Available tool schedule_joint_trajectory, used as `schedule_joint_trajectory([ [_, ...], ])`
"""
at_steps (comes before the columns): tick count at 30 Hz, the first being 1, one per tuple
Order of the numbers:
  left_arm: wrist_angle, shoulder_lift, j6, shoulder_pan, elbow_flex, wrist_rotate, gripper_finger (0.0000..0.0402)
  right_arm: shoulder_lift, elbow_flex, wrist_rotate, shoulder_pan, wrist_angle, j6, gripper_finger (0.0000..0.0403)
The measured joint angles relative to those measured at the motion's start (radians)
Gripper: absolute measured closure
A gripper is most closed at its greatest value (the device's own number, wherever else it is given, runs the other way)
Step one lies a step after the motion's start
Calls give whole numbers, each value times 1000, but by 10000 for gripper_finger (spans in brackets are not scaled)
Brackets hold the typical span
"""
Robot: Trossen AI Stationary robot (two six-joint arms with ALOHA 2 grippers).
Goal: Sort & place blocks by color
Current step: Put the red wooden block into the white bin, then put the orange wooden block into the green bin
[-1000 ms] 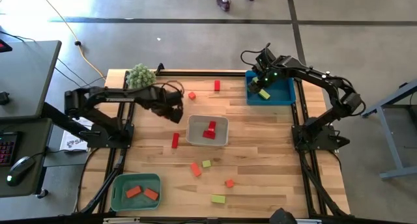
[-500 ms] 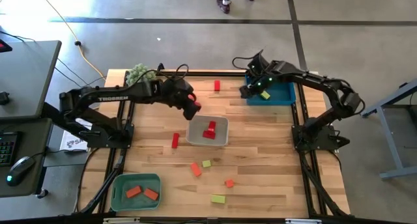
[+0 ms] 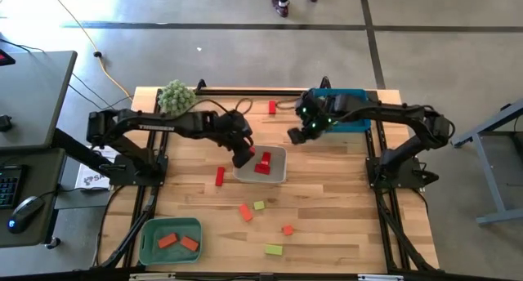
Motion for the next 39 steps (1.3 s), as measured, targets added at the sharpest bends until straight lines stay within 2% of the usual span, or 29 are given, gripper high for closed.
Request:
schedule_joint_trajectory([
  [7,8,69,36,-42,0,0,276,0,0,25,169,3,101,197],
  [12,10,88,26,-46,0,2,260,0,0,33,285,8,181,197],
  [21,10,90,26,-42,0,1,202,0,0,234,491,19,357,197],
  [23,10,91,26,-42,0,1,191,0,0,241,524,34,351,197],
  [28,8,82,6,-44,0,41,185,0,0,241,600,96,207,197],
  [33,15,67,-102,-48,0,119,186,0,0,279,661,186,115,193],
  [39,19,41,-257,-101,2,123,187,0,0,344,711,216,42,167],
])
